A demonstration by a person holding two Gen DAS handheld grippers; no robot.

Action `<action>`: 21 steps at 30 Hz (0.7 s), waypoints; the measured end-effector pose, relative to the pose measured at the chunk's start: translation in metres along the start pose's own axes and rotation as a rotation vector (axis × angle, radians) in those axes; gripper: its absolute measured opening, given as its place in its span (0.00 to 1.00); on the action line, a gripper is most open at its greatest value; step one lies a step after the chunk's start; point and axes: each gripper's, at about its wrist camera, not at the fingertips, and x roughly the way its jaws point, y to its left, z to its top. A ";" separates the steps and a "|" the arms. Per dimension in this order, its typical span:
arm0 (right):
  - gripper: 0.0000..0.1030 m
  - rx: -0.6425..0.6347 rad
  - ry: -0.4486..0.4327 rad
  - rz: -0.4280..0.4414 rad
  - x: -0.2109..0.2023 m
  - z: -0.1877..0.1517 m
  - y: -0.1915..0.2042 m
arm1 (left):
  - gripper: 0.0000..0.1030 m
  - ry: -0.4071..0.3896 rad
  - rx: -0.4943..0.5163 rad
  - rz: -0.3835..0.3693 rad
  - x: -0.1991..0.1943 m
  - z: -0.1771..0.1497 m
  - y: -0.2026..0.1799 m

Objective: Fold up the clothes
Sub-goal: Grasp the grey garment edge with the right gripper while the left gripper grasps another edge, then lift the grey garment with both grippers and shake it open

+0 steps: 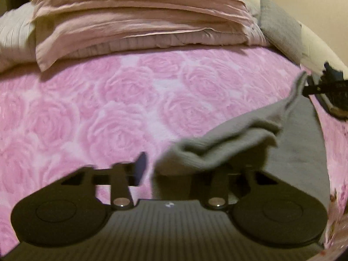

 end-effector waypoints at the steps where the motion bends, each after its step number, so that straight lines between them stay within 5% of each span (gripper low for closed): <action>1: 0.00 0.007 0.003 0.013 0.001 0.001 -0.003 | 0.20 0.006 0.016 0.012 -0.003 0.003 -0.005; 5: 0.00 0.003 0.000 0.088 -0.005 0.016 -0.011 | 0.07 0.014 0.054 0.035 -0.028 0.021 -0.023; 9: 0.00 -0.036 -0.064 0.127 -0.041 0.042 -0.008 | 0.03 -0.060 0.059 0.057 -0.069 0.066 -0.040; 16: 0.00 -0.077 -0.379 0.095 -0.195 0.098 -0.001 | 0.03 -0.323 0.170 0.055 -0.181 0.151 -0.080; 21: 0.00 -0.115 -0.609 0.005 -0.311 0.088 0.033 | 0.03 -0.513 0.252 0.039 -0.268 0.171 -0.111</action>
